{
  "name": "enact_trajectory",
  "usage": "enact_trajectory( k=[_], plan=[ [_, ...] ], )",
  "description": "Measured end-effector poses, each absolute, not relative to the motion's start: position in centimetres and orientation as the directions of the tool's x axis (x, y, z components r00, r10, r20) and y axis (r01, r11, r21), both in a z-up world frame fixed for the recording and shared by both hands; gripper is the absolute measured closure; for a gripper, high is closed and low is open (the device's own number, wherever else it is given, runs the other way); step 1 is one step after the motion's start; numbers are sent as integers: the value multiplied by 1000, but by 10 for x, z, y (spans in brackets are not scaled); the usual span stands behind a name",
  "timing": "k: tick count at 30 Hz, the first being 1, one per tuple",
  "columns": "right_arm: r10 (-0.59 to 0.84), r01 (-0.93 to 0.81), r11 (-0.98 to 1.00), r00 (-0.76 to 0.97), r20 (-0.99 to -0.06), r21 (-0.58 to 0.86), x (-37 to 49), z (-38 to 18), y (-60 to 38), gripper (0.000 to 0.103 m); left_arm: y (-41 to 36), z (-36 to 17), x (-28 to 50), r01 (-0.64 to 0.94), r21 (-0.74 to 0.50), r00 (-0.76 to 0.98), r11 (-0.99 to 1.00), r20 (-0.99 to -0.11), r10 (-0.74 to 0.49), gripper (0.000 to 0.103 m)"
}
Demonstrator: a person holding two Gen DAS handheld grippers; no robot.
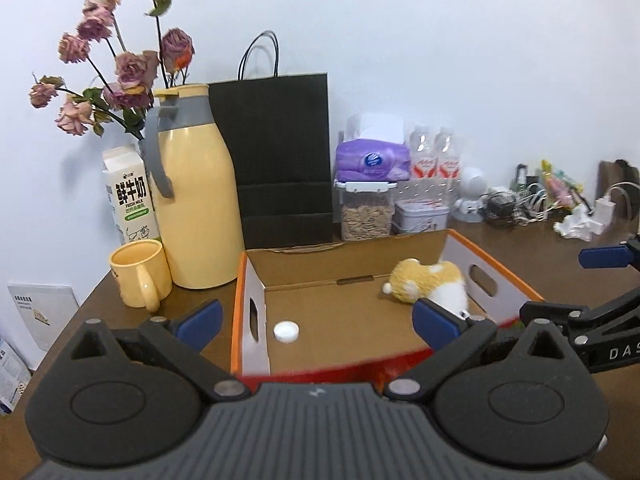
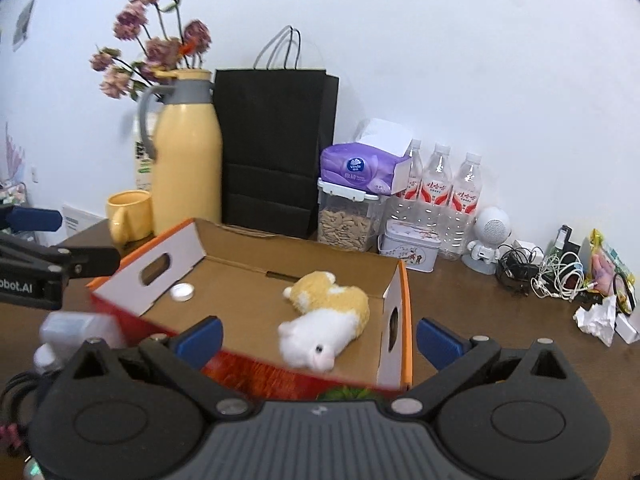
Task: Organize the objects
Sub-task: 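Withdraw both tools from the box back toward the items on the table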
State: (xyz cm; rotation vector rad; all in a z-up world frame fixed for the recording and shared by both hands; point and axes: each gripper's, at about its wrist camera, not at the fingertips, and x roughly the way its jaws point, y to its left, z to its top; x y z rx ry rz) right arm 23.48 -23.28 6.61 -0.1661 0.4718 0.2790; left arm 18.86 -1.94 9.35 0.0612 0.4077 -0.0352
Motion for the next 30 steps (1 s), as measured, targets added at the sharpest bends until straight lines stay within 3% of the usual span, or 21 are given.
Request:
enact_trajectory(
  k=[7,30],
  plan=[
    [246,-311,947,861,-446,-78,168,59,-249,0,-5,77,140,49,30,921,998,-388,-34,0],
    [211,-215,975,792,-573,63,101,-17,-281,0,19,18,62,-28,-14,884,1000,-467,19,0]
  ],
)
